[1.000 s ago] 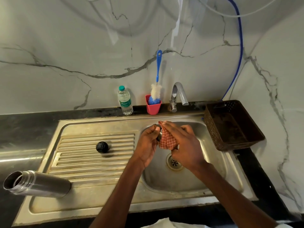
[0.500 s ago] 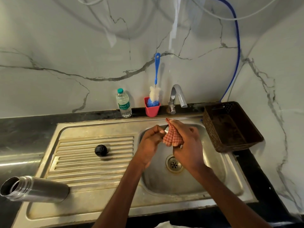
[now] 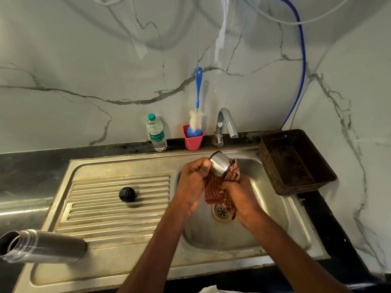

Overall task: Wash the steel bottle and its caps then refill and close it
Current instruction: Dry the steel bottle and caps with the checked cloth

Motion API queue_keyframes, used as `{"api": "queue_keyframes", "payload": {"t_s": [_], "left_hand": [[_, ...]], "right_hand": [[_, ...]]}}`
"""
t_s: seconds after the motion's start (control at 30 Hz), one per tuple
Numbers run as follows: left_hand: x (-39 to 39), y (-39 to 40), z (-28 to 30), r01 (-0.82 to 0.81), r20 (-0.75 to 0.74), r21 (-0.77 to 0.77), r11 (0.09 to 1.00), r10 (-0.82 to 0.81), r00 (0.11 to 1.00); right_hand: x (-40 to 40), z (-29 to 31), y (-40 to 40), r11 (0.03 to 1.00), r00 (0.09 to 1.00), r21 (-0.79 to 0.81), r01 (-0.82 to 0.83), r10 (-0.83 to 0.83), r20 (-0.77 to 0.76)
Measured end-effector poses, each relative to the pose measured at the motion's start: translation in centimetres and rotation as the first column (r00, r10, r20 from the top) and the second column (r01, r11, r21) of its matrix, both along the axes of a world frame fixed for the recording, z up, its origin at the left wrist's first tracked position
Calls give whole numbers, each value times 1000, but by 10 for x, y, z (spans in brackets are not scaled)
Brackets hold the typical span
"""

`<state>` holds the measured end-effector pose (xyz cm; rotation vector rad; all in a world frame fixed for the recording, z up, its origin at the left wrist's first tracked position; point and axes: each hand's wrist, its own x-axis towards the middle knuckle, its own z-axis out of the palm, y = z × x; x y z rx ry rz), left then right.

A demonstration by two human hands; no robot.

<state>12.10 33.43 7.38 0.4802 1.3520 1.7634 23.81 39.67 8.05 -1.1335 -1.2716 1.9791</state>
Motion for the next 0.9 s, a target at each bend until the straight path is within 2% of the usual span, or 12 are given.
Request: {"api": "queue_keyframes", "payload": {"t_s": [0.07,0.17,0.23,0.3,0.37,0.47,0.57,0.63,0.7,0.77,0.83,0.9], "left_hand": [[0,3,4,21,-220,-59,998,-34,975],[-3,-2,7,51,-311,-99,994,-79,947],[-10,-8,5,144,-260,-82,986,-161,952],[-13,-10,8,224,-69,-75,972,-229,971],[-13,-8,7,248,39,-132,960,-245,969],[-8,-8,2,167,1,-156,973,-169,986],[0,-8,3,105,0,-135,985,-106,994],[6,-7,4,86,-95,-135,987,-99,991],[10,-6,3,40,-180,-127,991,-63,982],[12,-5,3,-43,-136,-131,990,25,990],[9,-2,5,-86,-156,-143,986,63,986],[6,1,10,-64,-269,-140,988,24,963]], "right_hand": [[0,3,-4,997,996,25,77,-75,-56],[3,-1,0,961,997,270,64,-74,27],[8,-6,7,904,994,427,16,-59,89],[13,-10,10,812,990,582,-40,-45,131],[18,-10,13,645,977,752,-140,-31,209],[27,-12,15,257,887,875,-409,-113,448],[33,-15,11,101,855,877,-470,-196,481],[30,-12,9,197,867,877,-439,-164,471],[22,-5,12,492,923,813,-311,-47,381],[14,-1,15,815,940,552,-179,-23,340],[12,5,8,805,931,580,-127,-104,349],[19,0,0,544,915,815,-202,-192,355]]}}
